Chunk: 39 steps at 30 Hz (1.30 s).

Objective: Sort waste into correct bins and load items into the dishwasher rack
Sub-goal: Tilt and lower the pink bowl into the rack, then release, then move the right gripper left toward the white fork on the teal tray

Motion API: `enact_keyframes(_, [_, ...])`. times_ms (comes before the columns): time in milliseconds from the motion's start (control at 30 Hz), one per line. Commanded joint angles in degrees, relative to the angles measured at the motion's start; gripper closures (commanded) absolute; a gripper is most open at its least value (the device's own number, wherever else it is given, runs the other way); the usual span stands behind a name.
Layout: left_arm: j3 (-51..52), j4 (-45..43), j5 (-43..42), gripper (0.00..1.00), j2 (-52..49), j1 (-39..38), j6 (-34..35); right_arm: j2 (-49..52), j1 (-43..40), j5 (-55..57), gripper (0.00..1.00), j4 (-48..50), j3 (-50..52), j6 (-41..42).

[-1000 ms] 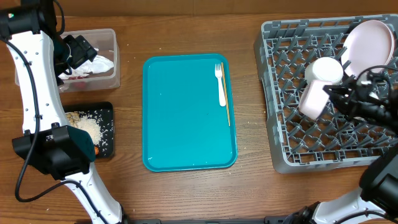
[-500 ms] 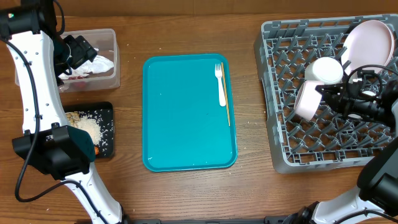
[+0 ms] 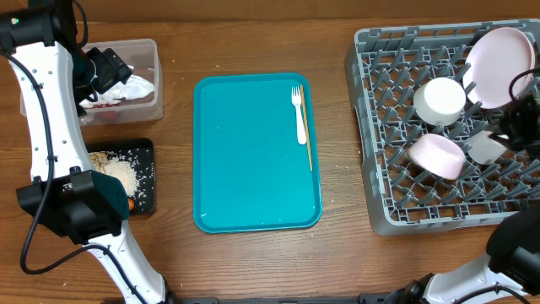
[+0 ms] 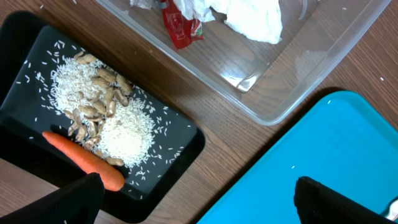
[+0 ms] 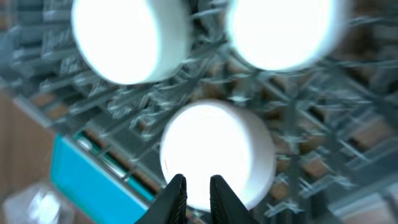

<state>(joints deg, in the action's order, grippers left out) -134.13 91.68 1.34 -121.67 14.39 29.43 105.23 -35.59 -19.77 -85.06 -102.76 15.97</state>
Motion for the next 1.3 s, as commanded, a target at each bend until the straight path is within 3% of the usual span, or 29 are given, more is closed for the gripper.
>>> enact_keyframes(0, [0.26,-0.15,0.72,0.0,0.07,0.11,-0.72,-1.84,0.22,8.81,0.84,-2.73,-4.7,4.85])
enact_keyframes(300, [0.26,-0.48,0.7,0.0,0.07,0.11,-0.7,-3.1,9.44,14.03,0.87,-2.64,-3.06,2.27])
enact_keyframes(400, [0.26,-0.48,0.68,0.0,0.07,0.02,-0.7,-3.1,13.84,14.27,0.88,3.43,3.02,4.07])
enact_keyframes(500, [0.26,-0.17,0.72,0.0,0.07,0.02,-0.72,-3.1,14.4,16.52,0.89,11.96,11.04,6.82])
enact_keyframes(633, [0.26,-0.48,0.72,0.0,0.07,-0.07,-0.7,-3.1,14.4,13.33,0.91,16.39,17.57,6.78])
enact_keyframes(867, [0.26,-0.96,0.55,0.0,0.07,-0.26,-0.68,-3.13,14.86,11.87,0.94,12.94,19.37,6.78])
enact_keyframes(1133, [0.26,-0.98,0.57,0.0,0.07,-0.26,-0.68,-4.24,15.04,4.07,0.96,6.05,15.93,3.87])
enact_keyframes(1267, [0.26,-1.29,0.48,0.0,0.07,-0.28,-0.33,-8.48,17.29,-11.32,0.95,8.33,15.13,-4.24])
